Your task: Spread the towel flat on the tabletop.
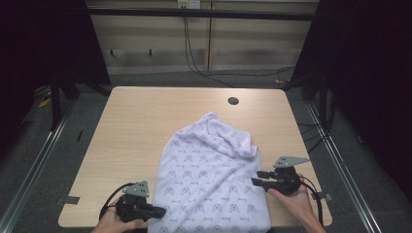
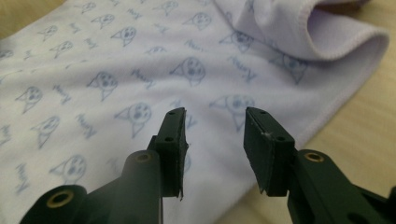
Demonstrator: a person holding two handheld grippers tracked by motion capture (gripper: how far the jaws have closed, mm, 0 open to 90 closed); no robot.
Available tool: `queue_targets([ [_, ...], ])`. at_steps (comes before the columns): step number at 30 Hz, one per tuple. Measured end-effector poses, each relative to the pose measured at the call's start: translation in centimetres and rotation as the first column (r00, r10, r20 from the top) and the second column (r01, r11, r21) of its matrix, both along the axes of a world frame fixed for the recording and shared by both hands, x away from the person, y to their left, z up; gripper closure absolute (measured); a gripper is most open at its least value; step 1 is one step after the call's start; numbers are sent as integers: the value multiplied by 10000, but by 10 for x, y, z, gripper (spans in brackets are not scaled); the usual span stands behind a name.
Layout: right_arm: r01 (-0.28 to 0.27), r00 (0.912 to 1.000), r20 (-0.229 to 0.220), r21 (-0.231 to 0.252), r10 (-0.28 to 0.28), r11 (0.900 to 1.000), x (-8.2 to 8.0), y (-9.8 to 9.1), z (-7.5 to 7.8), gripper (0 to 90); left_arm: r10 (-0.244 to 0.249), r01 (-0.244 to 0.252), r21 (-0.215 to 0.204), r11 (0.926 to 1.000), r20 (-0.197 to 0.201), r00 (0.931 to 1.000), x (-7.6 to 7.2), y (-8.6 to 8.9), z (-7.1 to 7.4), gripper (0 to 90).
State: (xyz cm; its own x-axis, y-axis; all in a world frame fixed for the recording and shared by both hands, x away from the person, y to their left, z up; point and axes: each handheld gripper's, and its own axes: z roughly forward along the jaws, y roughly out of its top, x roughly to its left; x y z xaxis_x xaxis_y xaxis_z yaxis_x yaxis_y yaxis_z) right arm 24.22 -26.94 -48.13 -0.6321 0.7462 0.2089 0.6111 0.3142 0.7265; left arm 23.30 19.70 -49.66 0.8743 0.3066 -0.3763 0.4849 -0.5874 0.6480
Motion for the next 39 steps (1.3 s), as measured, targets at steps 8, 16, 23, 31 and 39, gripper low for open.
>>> queue_targets([
  [8, 88, 9994, 328, -955, -57, 9954, 43, 16, -10, 587, 2431, -2371, -621, 9695, 1194, 9626, 82, -12, 5, 761],
  [16, -451, 9988, -238, -1040, 429, 9936, 26, 12, -17, 890, 2792, -2827, -31, 9592, 1688, 9453, 107, -19, -8, 759],
  [23, -1173, 9897, -936, -927, 1086, 9888, -17, 5, -12, 883, 1483, -1520, 317, 9879, 968, 9842, 49, -9, -4, 900],
  [31, -1719, 9821, -868, -475, 1674, 9840, -41, 7, -1, 779, 216, -219, 117, 9997, 257, 9994, 0, 1, 1, 804],
  [39, -206, 9985, 522, 507, 179, 9985, 1, -15, 19, 667, 2171, -2097, -813, 9744, 958, 9714, 55, 1, 7, 754],
])
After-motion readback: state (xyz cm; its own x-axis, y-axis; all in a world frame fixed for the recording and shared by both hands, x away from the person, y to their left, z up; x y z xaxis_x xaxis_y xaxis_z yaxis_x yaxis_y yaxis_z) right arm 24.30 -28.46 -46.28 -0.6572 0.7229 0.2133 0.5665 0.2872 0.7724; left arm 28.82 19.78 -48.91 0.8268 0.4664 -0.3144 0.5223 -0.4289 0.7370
